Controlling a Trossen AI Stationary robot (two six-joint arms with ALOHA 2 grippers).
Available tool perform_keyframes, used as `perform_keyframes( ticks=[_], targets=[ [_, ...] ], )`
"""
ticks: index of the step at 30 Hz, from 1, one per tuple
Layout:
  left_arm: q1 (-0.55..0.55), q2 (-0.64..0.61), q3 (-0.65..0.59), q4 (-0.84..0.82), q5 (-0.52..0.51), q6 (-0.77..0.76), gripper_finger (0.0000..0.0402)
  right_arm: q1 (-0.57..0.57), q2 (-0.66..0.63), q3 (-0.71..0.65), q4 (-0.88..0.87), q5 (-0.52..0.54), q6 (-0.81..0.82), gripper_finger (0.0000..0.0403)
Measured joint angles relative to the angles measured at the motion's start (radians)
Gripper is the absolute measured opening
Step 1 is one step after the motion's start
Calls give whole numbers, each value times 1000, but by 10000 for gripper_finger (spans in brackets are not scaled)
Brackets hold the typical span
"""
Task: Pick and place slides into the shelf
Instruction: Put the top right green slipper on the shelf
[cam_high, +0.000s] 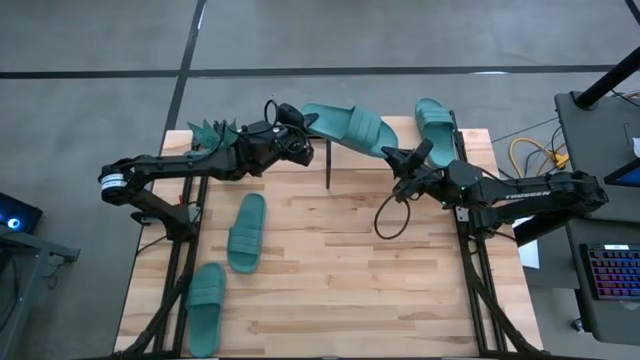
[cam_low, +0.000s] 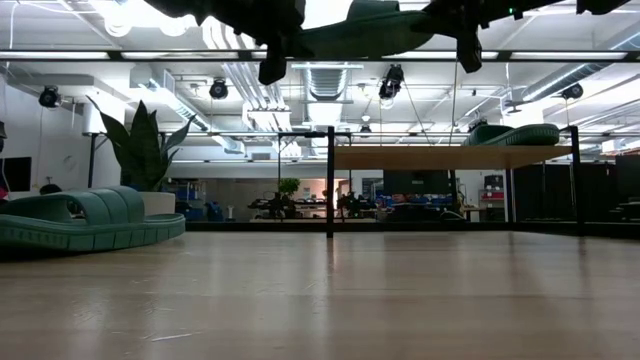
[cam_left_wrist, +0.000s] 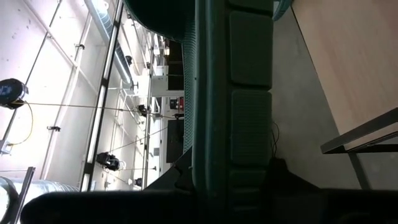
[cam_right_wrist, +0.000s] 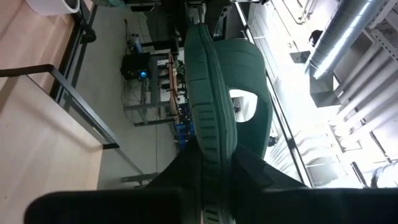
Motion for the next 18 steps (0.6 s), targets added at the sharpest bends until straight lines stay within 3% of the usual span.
perform_keyframes(
  ticks=[3,12,18],
  targets=[
    [0,0,0,4,1,-24,59,0,-1,0,3,0,6,38],
    [8,-48,0,-41,1,-118,234,0,-15,0,2,28,125,38],
    [24,-160,-6,-104,96,-243,273,-1,-66,-2,2,-4,199,38]
  ],
)
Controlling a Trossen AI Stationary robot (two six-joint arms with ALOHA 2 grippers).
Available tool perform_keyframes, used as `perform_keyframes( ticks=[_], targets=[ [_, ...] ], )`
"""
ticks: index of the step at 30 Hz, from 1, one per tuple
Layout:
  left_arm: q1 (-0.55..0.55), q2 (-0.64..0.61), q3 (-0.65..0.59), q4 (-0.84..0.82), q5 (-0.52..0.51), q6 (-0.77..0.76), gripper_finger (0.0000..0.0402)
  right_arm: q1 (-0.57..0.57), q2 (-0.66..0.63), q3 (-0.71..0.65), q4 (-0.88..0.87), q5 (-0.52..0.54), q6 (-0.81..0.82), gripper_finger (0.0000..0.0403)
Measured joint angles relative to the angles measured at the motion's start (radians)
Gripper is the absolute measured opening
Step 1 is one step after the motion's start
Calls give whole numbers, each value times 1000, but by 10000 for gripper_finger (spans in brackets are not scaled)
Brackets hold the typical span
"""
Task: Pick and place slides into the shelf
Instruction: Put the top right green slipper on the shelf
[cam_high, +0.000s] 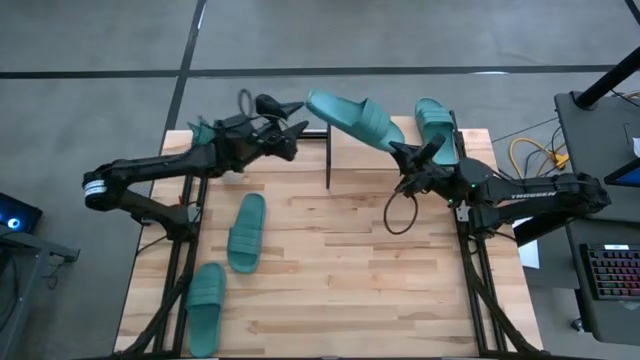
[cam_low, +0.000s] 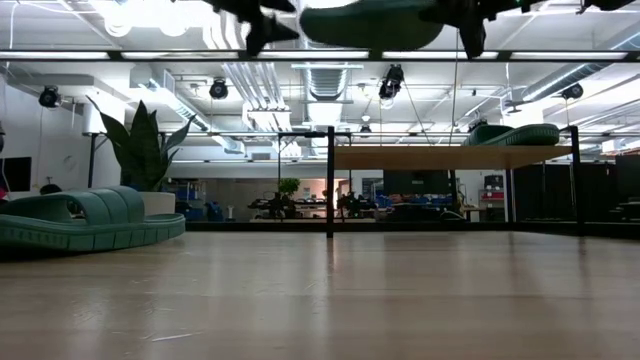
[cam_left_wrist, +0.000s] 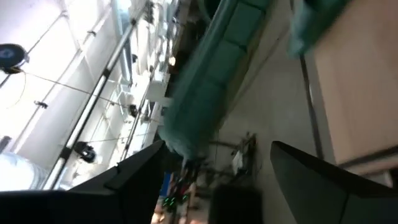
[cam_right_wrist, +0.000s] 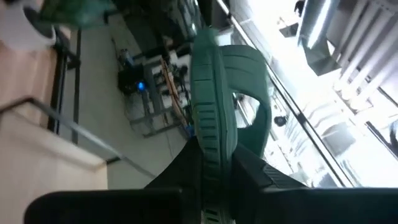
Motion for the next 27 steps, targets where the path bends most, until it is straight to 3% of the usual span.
perform_keyframes(
  ticks=[10,17,24,27],
  targets=[
    [68,-255,-38,-219,405,-326,276,-20,-77,-76,1,-266,139,37],
    [69,-359,-123,-224,494,-365,276,-131,-102,-140,68,-602,260,37],
    [69,-418,-205,-224,513,-388,276,-241,-93,-215,212,-911,355,37],
    [69,-431,-224,-224,575,-422,276,-268,-80,-262,297,-956,379,37]
  ],
)
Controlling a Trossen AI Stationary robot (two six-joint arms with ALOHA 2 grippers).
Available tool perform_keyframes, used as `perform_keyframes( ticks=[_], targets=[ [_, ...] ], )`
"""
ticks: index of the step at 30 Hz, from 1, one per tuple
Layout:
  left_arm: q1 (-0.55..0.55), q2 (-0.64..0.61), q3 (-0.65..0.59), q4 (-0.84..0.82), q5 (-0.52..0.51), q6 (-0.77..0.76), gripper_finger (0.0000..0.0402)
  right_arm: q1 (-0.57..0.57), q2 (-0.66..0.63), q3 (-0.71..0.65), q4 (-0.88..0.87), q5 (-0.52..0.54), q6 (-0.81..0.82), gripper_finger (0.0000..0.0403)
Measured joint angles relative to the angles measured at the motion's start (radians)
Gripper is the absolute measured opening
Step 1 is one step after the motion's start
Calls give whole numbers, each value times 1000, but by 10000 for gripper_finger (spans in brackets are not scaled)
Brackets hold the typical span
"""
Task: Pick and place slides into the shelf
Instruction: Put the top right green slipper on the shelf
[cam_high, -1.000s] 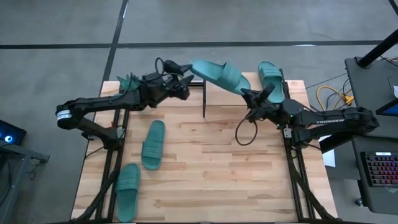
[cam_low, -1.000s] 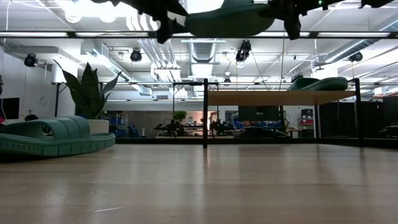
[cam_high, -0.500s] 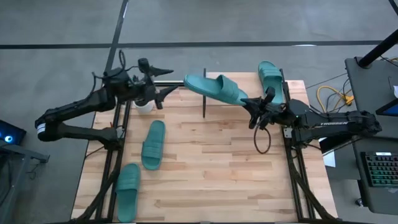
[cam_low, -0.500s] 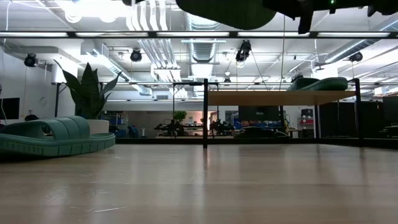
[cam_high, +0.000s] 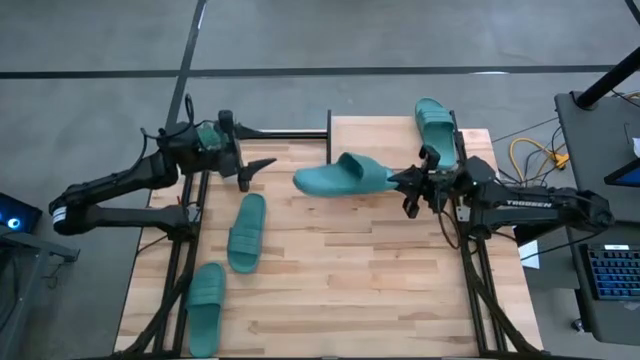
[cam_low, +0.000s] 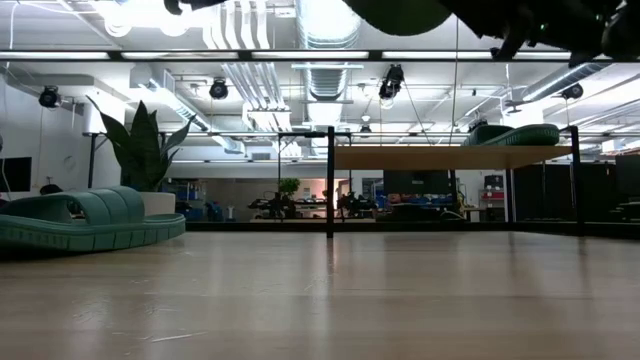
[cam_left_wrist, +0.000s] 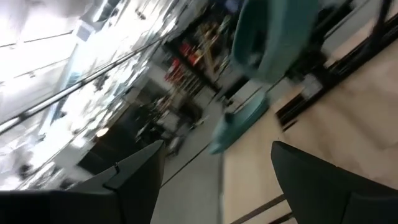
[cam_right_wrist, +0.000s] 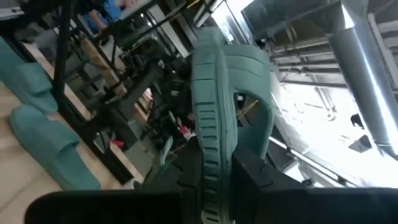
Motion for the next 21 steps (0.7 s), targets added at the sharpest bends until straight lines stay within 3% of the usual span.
perform_keyframes(
  ticks=[12,21],
  targets=[
    [0,38,0,13,188,-68,276,-69,14,-80,91,14,79,37],
    [0,134,13,50,225,-69,276,-68,38,-83,84,13,117,37]
  ],
)
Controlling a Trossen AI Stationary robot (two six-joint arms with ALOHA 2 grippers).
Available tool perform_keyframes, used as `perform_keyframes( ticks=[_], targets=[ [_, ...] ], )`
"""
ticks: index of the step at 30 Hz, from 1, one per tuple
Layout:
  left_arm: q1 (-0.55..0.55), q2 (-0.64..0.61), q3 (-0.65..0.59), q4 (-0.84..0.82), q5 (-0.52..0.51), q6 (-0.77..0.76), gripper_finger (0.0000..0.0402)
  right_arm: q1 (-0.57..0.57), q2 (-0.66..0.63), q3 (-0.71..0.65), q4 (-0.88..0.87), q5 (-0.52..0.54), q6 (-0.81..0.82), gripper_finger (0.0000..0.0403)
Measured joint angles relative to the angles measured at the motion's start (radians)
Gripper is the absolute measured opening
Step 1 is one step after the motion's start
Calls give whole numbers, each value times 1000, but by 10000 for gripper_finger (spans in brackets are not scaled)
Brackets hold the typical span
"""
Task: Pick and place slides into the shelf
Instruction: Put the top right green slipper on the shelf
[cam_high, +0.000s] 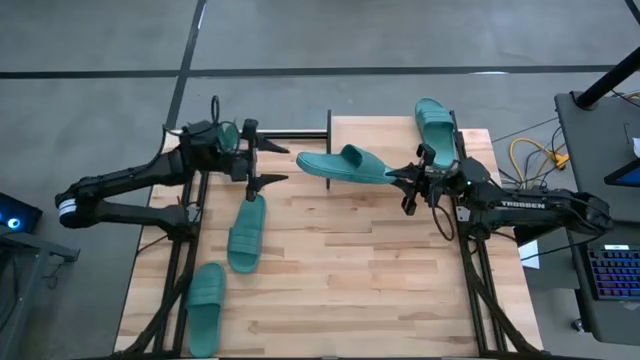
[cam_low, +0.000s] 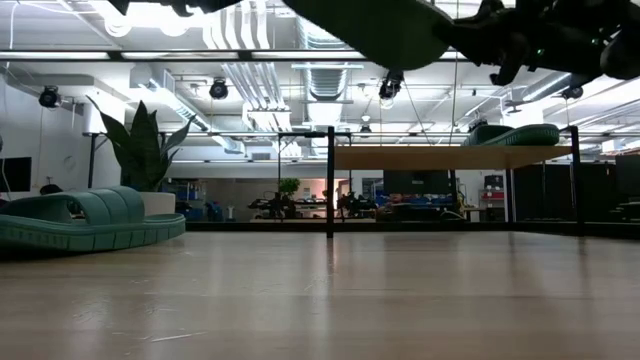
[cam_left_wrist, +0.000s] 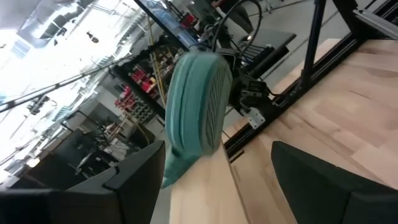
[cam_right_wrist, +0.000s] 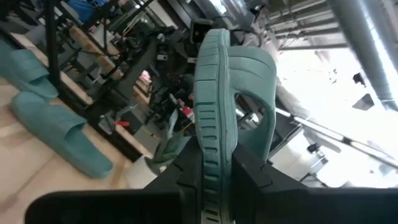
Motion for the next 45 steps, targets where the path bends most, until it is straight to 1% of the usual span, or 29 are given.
perform_keyframes(
  ticks=[7,13,17,21,36,40,45],
  targets=[
    [-1,21,-9,3,18,-1,276,0,63,-1,-2,-1,43,37],
    [-1,33,-12,-2,30,-25,276,2,116,3,10,-6,44,37],
    [-1,57,-12,-2,67,-57,276,7,147,11,23,-11,44,37],
    [-2,87,-13,-2,70,-59,276,7,173,21,24,-12,44,37],
    [-2,124,-13,2,70,-51,276,7,179,23,49,-10,39,37],
    [-2,133,-12,15,71,-51,261,7,178,23,49,-10,40,37],
    [-2,172,-7,55,72,-53,219,7,178,23,49,-8,43,37]
  ],
)
